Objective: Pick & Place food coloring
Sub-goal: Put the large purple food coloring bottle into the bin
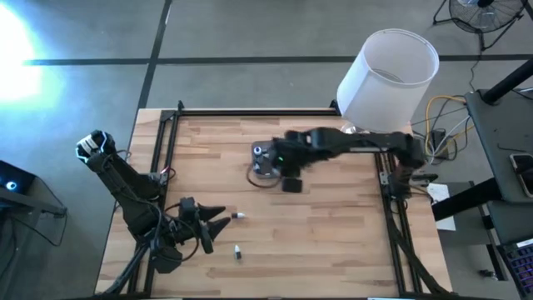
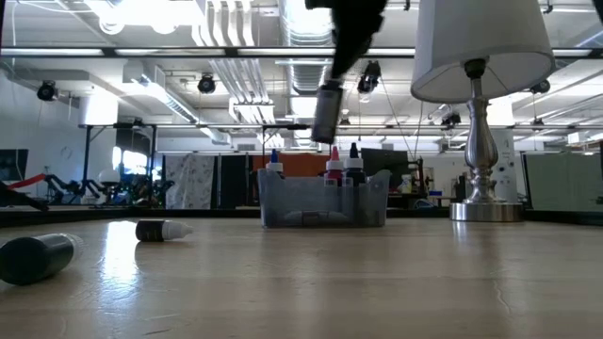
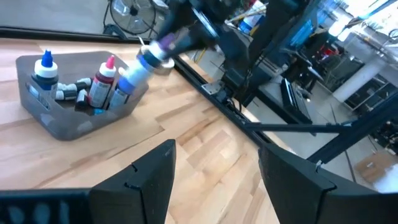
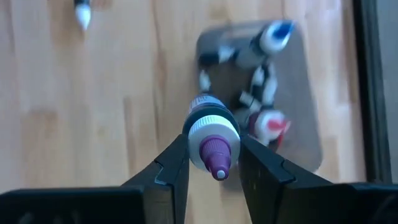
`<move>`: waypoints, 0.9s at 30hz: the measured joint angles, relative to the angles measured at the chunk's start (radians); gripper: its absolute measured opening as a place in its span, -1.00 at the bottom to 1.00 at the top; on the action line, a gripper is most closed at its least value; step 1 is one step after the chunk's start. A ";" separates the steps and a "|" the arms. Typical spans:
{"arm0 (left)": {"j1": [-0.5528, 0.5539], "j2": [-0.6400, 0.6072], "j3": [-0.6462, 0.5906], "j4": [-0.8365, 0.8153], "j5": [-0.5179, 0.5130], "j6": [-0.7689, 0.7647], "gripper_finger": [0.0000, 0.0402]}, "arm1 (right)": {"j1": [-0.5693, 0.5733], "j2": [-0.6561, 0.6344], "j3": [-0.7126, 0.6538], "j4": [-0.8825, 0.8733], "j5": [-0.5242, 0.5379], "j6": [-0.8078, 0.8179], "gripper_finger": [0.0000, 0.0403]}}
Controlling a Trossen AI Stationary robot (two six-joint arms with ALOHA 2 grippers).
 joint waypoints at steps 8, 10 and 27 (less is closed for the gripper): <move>-0.003 0.000 0.000 -0.139 0.037 -0.147 0.03 | -0.117 0.263 0.302 -0.071 -0.019 -0.052 -0.50; -0.010 0.000 0.000 -0.212 0.040 -0.237 0.03 | -0.129 0.330 0.370 -0.120 -0.026 -0.073 -0.50; -0.052 0.000 0.000 -0.399 0.082 -0.416 0.03 | -0.139 0.497 0.510 -0.150 -0.073 -0.084 -0.47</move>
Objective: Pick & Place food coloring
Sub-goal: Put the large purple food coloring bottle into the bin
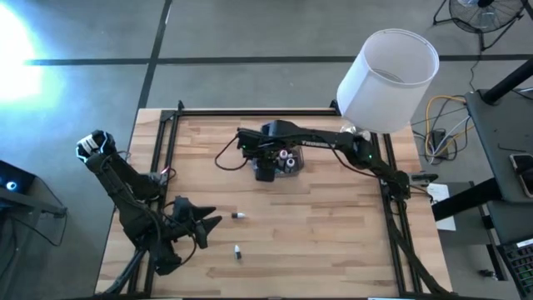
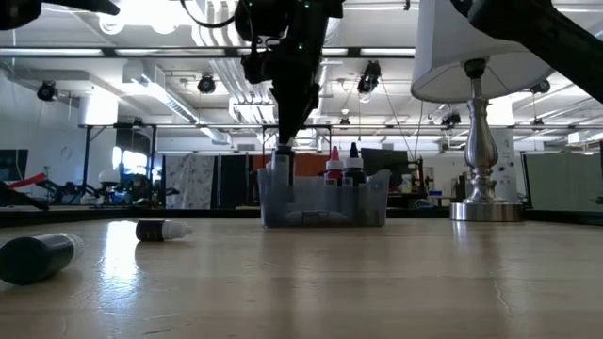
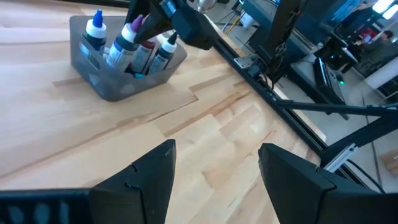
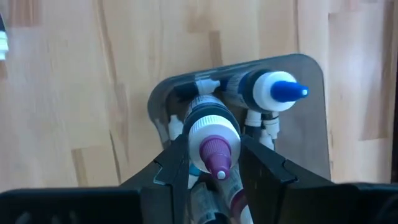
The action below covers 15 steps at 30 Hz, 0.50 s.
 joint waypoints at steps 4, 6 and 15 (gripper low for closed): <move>0.000 0.000 0.000 -0.004 0.006 0.000 0.03 | -0.003 0.022 -0.002 0.006 0.001 0.002 -0.47; 0.000 0.000 0.000 -0.005 0.019 0.000 0.03 | -0.004 0.042 -0.003 0.004 0.001 0.002 -0.45; 0.000 0.000 0.000 -0.005 0.043 0.000 0.03 | -0.007 0.055 -0.006 0.010 0.011 0.005 -0.19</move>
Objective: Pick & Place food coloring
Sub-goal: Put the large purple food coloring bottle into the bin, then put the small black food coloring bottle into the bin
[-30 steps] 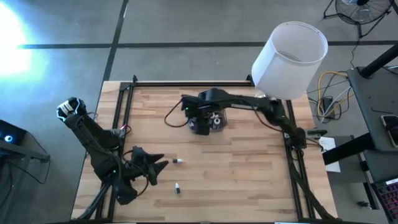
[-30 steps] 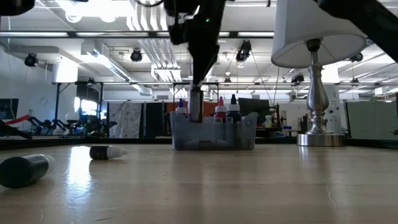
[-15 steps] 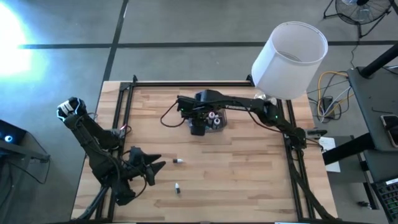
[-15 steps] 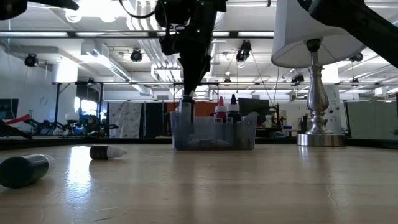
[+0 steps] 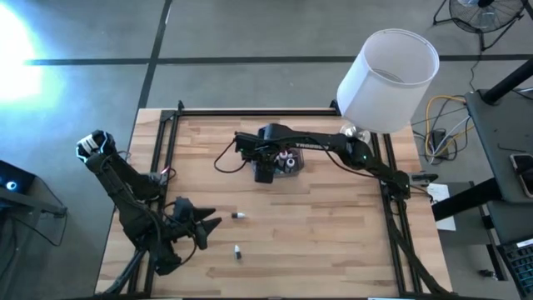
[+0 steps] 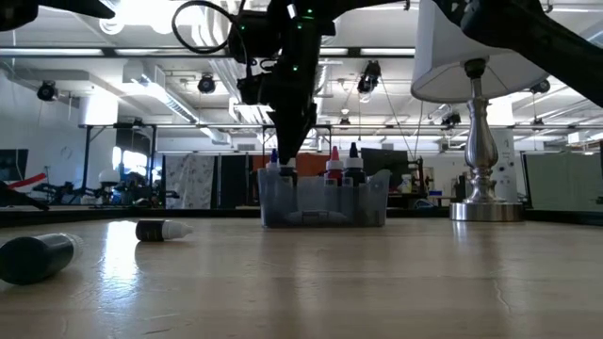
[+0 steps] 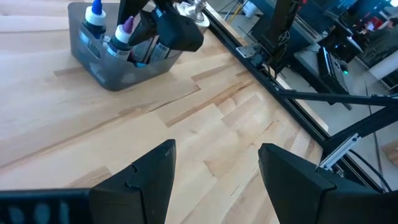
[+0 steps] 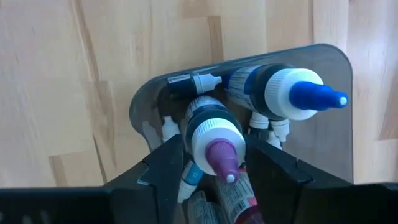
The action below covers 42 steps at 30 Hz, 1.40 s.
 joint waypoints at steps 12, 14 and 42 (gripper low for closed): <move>0.000 0.000 0.000 0.002 0.005 0.010 0.03 | 0.003 -0.086 -0.001 -0.096 -0.002 -0.004 0.28; 0.001 0.000 0.000 0.001 0.011 0.019 0.03 | 0.014 -0.118 -0.001 -0.121 -0.003 -0.004 0.34; 0.453 0.050 -0.192 0.387 0.793 1.280 0.03 | 0.478 -0.893 -0.985 0.297 0.115 0.550 0.38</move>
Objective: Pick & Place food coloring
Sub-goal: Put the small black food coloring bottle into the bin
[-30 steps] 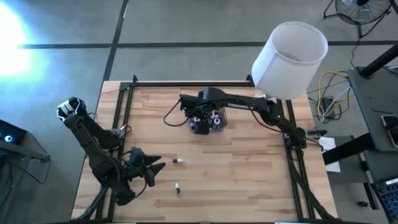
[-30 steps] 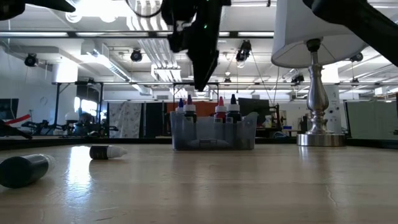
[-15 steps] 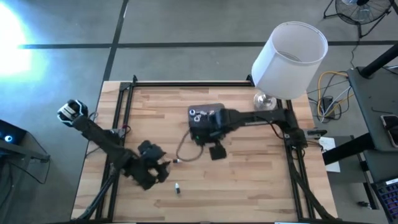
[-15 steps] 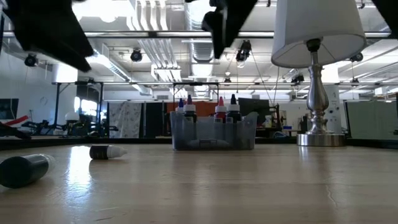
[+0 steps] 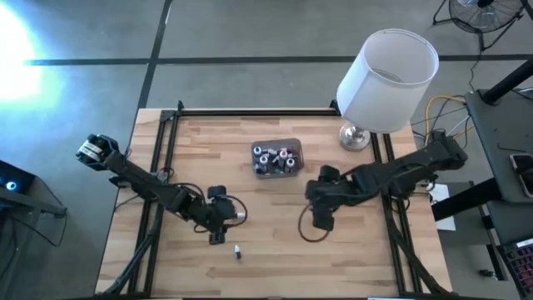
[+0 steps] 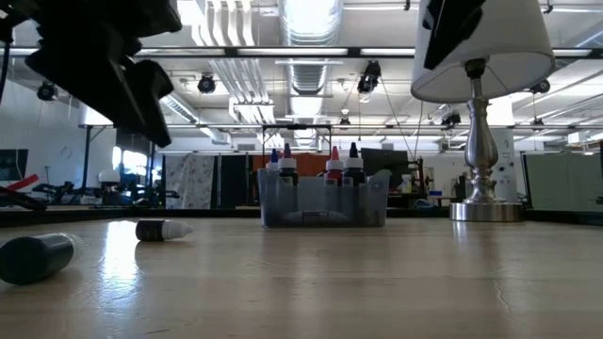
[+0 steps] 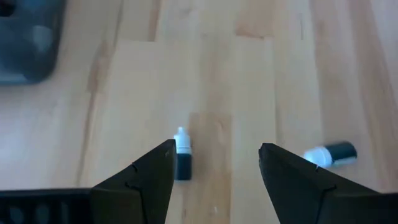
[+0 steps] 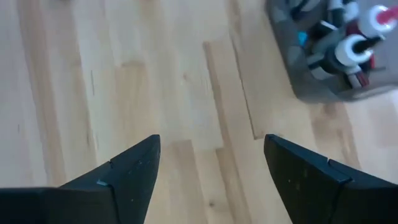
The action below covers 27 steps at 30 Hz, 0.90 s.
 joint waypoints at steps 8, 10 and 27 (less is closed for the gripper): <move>0.102 0.031 -0.020 0.056 0.066 0.020 0.03 | 0.069 -0.059 -0.146 0.018 0.143 0.184 0.38; 0.125 0.057 -0.017 0.063 0.101 0.031 0.03 | 0.077 -0.061 -0.167 0.019 0.147 0.209 0.37; 0.153 0.283 0.032 0.070 0.175 0.053 0.01 | 0.116 -0.063 -0.247 0.027 0.173 0.348 0.31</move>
